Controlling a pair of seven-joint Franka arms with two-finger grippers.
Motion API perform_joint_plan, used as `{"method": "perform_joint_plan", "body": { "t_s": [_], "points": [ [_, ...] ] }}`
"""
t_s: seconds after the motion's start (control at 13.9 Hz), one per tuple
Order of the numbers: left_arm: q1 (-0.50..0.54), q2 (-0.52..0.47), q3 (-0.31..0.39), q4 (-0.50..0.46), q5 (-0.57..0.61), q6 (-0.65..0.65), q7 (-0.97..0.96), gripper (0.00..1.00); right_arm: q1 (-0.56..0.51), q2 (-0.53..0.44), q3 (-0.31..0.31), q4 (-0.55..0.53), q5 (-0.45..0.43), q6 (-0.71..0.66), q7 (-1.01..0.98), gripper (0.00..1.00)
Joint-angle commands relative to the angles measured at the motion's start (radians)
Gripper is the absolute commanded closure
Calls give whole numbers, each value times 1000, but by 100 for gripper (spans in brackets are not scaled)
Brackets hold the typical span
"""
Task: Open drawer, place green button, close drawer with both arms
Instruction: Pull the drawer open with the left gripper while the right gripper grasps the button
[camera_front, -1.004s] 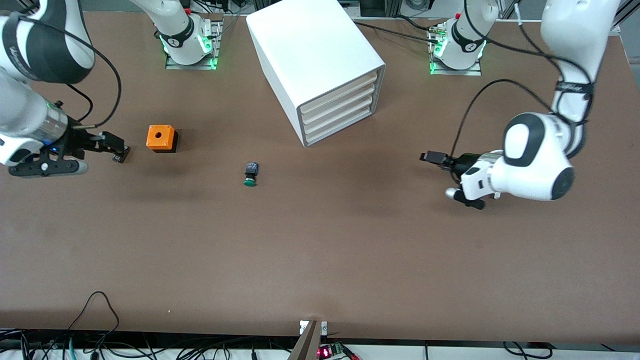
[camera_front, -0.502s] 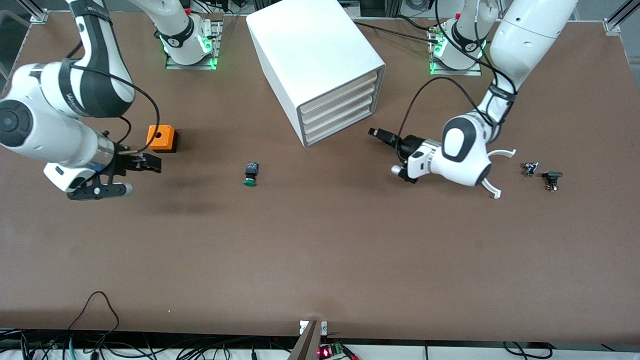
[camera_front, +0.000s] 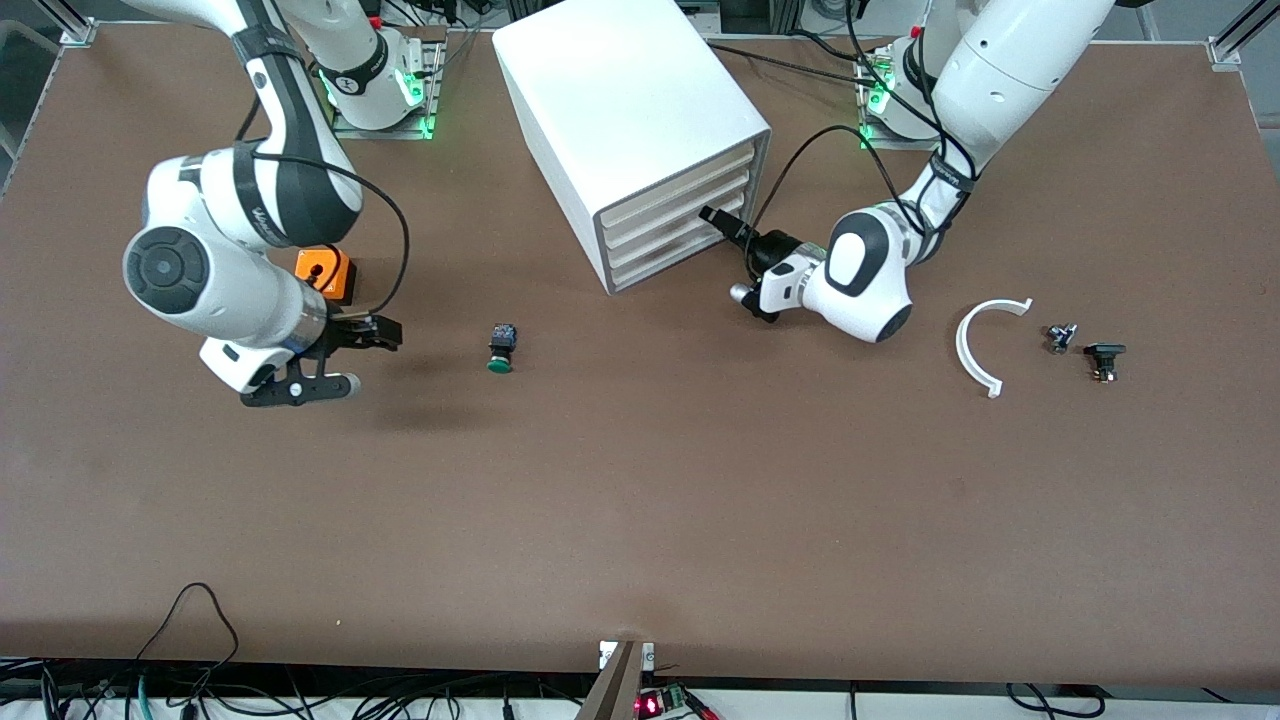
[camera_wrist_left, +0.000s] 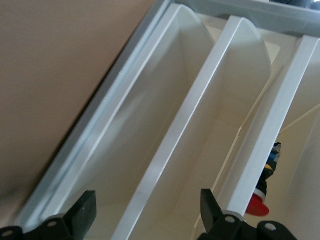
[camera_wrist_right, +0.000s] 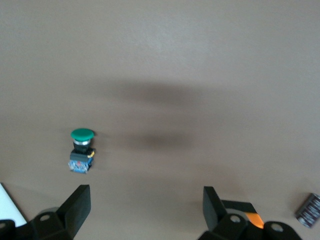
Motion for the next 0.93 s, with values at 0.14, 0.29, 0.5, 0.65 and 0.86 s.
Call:
{"method": "perform_joint_plan", "body": {
  "t_s": [0.14,0.29,0.5,0.65,0.86],
  "points": [
    [-36,7,-33,-47,-52,113,31,49,70,98,-6,22,23,79,146,1],
    [-30,5,-32,-50,-54,110,29,100,119,121,-6,22,23,117,233,3],
    [1,-4,-21,-38,-48,110,15,100,182,165,-6,10,25,195,352,3],
    [48,-18,9,-6,-31,113,28,100,211,184,-6,-12,23,241,392,3],
    [85,-27,89,42,-8,114,23,100,213,187,15,-97,23,342,395,3]
  ]
}}
